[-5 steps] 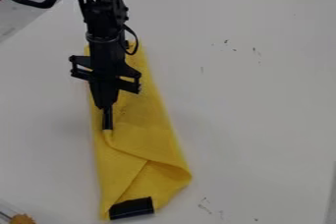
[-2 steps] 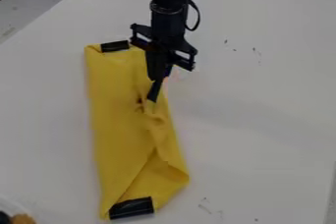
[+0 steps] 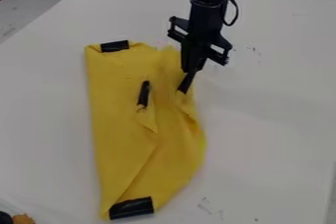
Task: Unfold the cloth from left to right
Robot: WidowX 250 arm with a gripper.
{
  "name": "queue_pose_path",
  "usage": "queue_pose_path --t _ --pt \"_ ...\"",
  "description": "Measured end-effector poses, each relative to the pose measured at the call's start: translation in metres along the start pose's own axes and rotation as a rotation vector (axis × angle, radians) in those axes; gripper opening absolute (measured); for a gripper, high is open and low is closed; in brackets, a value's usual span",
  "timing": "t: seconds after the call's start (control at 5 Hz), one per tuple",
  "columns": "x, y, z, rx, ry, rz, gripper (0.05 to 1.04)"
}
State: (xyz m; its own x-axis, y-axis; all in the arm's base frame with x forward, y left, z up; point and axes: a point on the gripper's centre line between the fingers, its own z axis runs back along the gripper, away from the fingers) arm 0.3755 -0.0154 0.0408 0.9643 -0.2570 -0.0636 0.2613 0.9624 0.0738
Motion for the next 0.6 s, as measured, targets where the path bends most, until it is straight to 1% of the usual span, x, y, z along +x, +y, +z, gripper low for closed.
queue_pose_path --t 0.2,0.4,0.6 --pt "0.014 -0.006 -0.005 -0.021 -0.013 -0.006 0.053" --pt "0.021 -0.012 -0.008 -0.059 -0.047 0.015 0.053" --pt "0.028 -0.017 -0.013 -0.090 -0.108 0.083 0.069"
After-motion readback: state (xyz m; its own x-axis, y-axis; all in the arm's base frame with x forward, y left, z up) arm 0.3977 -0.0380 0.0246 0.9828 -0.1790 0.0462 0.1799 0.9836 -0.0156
